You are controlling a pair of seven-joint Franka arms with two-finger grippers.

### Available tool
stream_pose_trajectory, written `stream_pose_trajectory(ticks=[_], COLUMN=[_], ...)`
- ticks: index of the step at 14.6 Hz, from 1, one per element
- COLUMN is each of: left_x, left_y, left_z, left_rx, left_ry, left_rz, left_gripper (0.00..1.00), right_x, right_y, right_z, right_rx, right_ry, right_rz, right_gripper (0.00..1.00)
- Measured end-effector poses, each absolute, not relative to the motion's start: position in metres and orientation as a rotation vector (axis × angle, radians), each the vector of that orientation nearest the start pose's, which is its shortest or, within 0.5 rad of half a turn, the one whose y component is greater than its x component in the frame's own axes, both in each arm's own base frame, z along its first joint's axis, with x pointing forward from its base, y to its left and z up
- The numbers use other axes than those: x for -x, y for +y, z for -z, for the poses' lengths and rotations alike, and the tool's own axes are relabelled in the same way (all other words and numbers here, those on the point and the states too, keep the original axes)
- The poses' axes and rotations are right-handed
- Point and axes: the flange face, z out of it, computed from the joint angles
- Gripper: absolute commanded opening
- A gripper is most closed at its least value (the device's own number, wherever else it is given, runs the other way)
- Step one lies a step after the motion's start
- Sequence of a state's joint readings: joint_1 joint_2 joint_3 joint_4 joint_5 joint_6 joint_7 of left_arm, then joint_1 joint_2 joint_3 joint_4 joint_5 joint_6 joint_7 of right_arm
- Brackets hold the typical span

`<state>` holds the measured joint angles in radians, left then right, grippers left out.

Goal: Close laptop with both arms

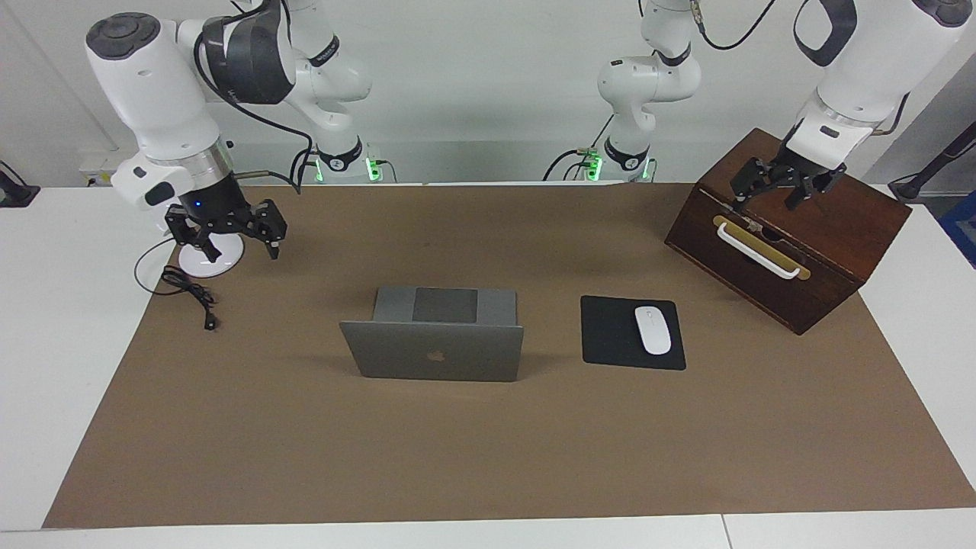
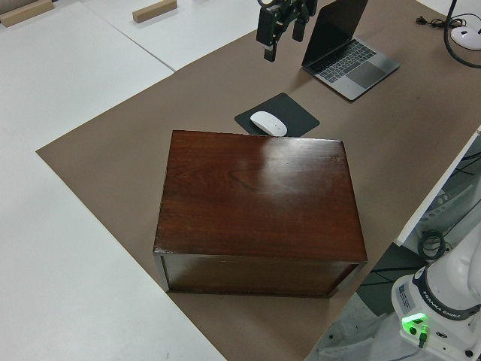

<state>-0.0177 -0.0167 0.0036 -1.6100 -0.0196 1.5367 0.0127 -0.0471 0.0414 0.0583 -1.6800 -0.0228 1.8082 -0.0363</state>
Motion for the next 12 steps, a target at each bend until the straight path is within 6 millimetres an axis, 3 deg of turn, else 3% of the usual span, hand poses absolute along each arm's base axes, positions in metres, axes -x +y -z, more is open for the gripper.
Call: stream_pose_trajectory(ticks=[12], left_x=[-0.5463], left_y=[-0.0079], left_z=[-0.6136], left_rx=[3.161], left_ry=[0.031], left_rz=[-0.067], left_gripper=[1.0], right_x=[-0.5848], right_y=[-0.0017], right_z=[-0.5679], right_rx=[3.159], right_ry=[-0.066], right_rz=[0.141], right_gripper=[1.0])
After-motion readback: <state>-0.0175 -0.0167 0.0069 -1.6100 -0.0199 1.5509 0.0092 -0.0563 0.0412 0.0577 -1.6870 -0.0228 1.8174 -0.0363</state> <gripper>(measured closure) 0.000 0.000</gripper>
